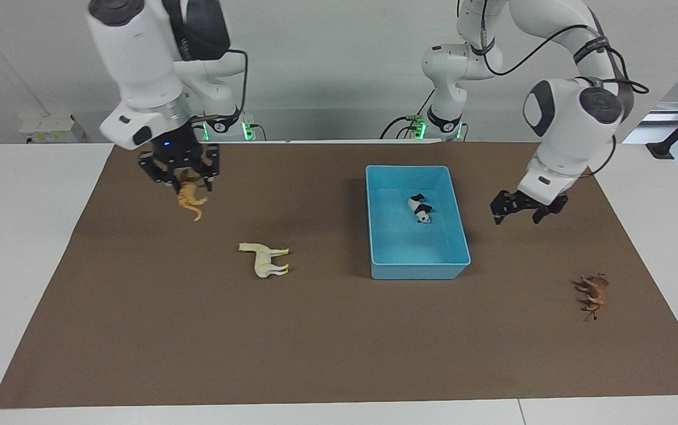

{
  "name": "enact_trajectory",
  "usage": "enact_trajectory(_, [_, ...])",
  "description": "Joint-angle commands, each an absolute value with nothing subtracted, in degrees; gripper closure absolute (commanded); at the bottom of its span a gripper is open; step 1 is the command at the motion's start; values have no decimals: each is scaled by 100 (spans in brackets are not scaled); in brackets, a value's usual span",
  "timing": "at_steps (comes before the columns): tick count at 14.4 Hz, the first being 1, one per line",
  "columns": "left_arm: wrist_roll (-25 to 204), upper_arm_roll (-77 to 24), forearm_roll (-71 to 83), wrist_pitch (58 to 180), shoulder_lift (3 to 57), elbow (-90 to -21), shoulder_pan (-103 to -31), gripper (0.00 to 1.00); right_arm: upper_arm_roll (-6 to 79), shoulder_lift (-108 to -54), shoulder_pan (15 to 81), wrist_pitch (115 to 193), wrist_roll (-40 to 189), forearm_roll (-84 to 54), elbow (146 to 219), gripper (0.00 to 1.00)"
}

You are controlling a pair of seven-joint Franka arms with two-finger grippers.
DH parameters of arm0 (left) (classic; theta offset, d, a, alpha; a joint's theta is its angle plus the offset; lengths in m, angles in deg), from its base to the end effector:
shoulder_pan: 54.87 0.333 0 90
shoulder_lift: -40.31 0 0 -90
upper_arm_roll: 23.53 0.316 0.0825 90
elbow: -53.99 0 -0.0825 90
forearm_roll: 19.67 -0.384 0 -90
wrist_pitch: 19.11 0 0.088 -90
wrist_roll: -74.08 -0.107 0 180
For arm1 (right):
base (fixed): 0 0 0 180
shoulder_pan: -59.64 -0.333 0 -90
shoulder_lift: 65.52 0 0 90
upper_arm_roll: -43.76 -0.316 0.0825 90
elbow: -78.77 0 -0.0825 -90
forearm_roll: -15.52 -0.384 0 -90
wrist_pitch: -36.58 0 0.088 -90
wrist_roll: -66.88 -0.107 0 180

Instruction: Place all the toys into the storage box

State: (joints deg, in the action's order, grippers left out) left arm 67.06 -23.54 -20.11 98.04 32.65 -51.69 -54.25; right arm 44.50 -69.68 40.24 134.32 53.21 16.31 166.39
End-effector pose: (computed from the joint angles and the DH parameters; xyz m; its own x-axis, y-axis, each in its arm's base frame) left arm 0.6040 0.0069 0.4579 0.9912 -0.1151 0.0651 -0.1144 -0.9933 -0.0151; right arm 0.5595 0.1879 0.6154 0.9907 0.0872 0.1044 0.0887 -0.9960 -0.0102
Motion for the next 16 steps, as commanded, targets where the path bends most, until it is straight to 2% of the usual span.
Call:
enact_trajectory(1, [6363, -2423, -2299, 10269, 2399, -4377, -5154, 0, 4464, -7743, 2944, 13317, 3837, 1527, 15607, 100])
enact_trajectory(2, [6327, -2423, -2440, 10419, 2153, -4183, -5022, 0, 4473, -8278, 2479, 13308, 3335, 1526, 14933, 100])
enact_trajectory(4, [6030, -2441, -2424, 10682, 1661, -3849, -4740, 0, 4499, -8879, 1870, 13701, 2700, 1570, 14452, 100])
enact_trajectory(7, [5941, -2424, -2450, 11438, 1185, -3865, -4705, 0, 4490, -9284, 1420, 14466, 2417, 1579, 14451, 100])
enact_trajectory(10, [5326, -2423, -2468, 11755, 869, -3830, -4336, 0, 4499, -9811, 964, 15020, 2241, 1788, 14477, 100])
enact_trajectory(12, [5316, -2432, -2503, 11818, 648, -3637, -4108, 0, 4490, -9804, 910, 15154, 2214, 1799, 14792, 100])
enact_trajectory(13, [5316, -2432, -2521, 11765, 621, -3488, -4098, 0, 4482, -9795, 892, 15084, 2058, 1781, 14820, 63])
enact_trajectory(14, [5316, -2432, -2521, 11869, 612, -3495, -4098, 0, 4490, -9786, 884, 15014, 1717, 1790, 14812, 1])
enact_trajectory(16, [5316, -2432, -2521, 12054, 481, -3495, -4072, 0, 4490, -9760, 883, 14576, 1459, 1807, 14759, 0])
